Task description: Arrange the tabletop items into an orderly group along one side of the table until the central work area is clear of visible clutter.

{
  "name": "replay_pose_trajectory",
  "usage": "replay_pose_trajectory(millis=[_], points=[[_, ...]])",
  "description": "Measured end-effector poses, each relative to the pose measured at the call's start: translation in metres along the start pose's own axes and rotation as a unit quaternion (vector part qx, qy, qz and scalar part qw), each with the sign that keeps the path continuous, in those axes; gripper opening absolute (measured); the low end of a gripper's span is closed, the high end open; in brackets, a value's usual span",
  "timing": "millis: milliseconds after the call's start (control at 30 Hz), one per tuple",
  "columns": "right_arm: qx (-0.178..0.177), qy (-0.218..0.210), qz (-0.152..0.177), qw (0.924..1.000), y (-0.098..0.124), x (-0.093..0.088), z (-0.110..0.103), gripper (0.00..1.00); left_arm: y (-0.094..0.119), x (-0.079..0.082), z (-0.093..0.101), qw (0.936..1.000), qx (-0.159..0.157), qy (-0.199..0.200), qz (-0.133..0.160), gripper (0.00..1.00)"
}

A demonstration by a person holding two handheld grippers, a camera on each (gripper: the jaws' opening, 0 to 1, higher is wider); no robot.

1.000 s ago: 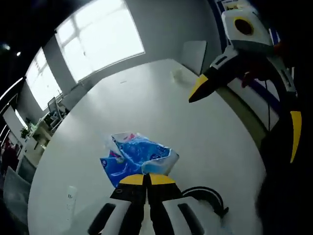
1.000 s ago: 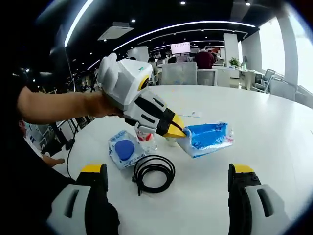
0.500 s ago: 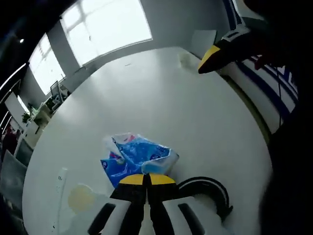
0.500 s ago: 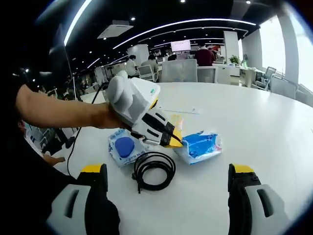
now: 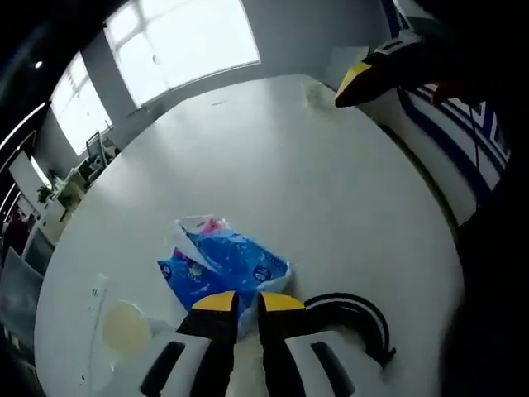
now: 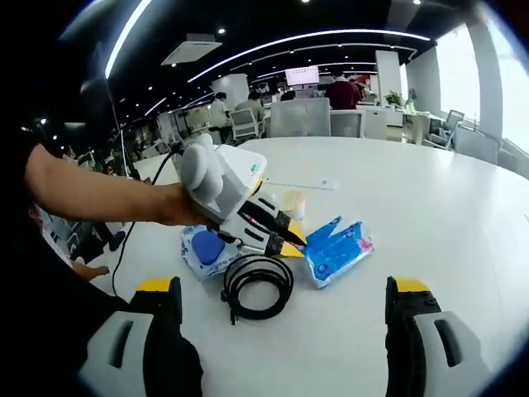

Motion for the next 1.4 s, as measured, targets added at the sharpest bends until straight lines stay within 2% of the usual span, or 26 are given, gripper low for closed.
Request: replay_pose_trajectory(millis=[233, 433, 567, 700, 800, 900, 1033, 1267, 1400], points=[[0.004, 0.001, -0.002, 1.0, -0.002, -0.001, -0.001, 1.0, 0.011, 0.012, -0.002, 0.9996, 0.013, 0.018, 0.019, 0.21], [0.008, -0.001, 0.007, 0.9999, -0.003, 0.003, -0.003, 1.0, 0.03, 0.029, -0.01, 0.9975, 0.031, 0.036, 0.053, 0.3], [0.01, -0.003, 0.01, 0.9999, -0.005, 0.005, -0.003, 1.0, 0.044, 0.037, -0.021, 0.9944, 0.047, 0.06, 0.073, 0.42], [0.013, 0.0, 0.006, 0.9999, -0.006, 0.004, -0.005, 1.0, 0.064, 0.043, -0.036, 0.9899, 0.069, 0.082, 0.092, 0.45], [0.014, 0.001, 0.005, 0.9999, -0.007, 0.004, -0.006, 1.0, 0.078, 0.046, -0.046, 0.9853, 0.082, 0.101, 0.11, 0.51], [0.016, 0.002, 0.005, 0.9999, -0.008, 0.005, -0.007, 1.0, 0.093, 0.046, -0.055, 0.9826, 0.097, 0.108, 0.116, 0.55], [0.021, 0.005, 0.006, 0.9998, -0.01, 0.008, -0.009, 1.0, 0.113, 0.041, -0.071, 0.9771, 0.113, 0.127, 0.128, 0.64], [0.028, 0.01, 0.001, 0.9995, -0.014, 0.008, -0.013, 1.0, 0.138, 0.006, -0.09, 0.9736, 0.13, 0.154, 0.106, 0.68], [0.033, 0.012, -0.002, 0.9994, -0.017, 0.007, -0.016, 1.0, 0.147, -0.01, -0.096, 0.9714, 0.138, 0.167, 0.096, 0.7]])
Point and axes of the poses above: the point that each gripper's makers call its tool centre point, and the gripper's own axes: y roughly backward along the fingers, z roughly to its right, x roughly out of its top, the point moved 4 cm from there along y, roughly backward along the fingers, and after that the axes turned 5 degrees about -y, right-handed, at the moved point
